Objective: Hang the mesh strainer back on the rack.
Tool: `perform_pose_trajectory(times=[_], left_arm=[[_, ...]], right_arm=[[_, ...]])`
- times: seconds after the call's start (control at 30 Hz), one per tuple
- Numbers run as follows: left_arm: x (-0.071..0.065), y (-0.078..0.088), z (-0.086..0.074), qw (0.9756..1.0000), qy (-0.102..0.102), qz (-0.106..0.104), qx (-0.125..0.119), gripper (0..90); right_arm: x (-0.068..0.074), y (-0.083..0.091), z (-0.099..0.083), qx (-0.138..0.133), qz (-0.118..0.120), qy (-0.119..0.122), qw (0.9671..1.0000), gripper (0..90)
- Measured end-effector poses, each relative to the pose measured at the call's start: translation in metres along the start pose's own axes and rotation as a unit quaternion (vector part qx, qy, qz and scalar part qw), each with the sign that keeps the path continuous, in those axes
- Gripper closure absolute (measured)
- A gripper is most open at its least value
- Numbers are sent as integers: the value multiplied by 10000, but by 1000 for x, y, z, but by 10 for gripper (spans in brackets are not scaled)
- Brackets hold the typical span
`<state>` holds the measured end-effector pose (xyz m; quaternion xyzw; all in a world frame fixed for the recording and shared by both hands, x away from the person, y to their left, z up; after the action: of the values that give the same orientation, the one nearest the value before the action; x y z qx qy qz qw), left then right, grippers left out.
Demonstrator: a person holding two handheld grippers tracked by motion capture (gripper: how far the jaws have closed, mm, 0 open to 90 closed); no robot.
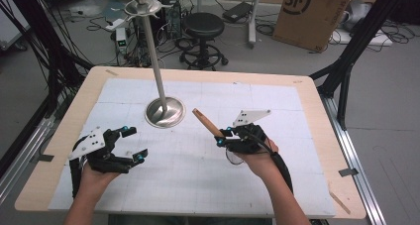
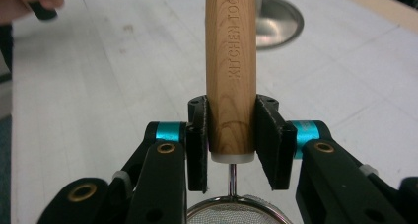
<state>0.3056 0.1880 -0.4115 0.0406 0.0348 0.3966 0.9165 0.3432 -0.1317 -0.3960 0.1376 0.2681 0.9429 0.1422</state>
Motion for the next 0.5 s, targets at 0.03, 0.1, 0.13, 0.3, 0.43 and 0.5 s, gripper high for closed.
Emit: perform_pose_trajectory(times=[0.03,0.1,0.13,0.3,0.43,0.5], left_arm=[[0,0,0,10000,-7,6,-1,135],[0,0,0,10000,-1,6,-12,135],[0,0,0,10000,1,6,-14,135],[0,1,1,10000,19,13,-23,135],[0,1,1,10000,5,4,-21,135],[0,1,1,10000,5,3,-23,135]], right_arm=[[0,2,3,-132,16,43,9999,681],[0,4,7,-330,12,59,9994,681],[0,6,8,-420,31,79,9991,681],[-2,10,16,-792,83,131,9967,681],[-3,12,22,-939,109,157,9954,681],[-3,12,26,-1019,140,185,9945,681]])
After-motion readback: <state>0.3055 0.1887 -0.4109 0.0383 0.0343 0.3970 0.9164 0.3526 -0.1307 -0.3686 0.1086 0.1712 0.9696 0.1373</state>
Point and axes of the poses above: each handheld gripper's, and its own axes: y roughly backward along the jaws, z roughly out of its top, x roughly to its left, the point moved 6 cm from there along -y, roughly forward along the jaws, and after that the axes turned 13 degrees about z, right-handed, at the moved point
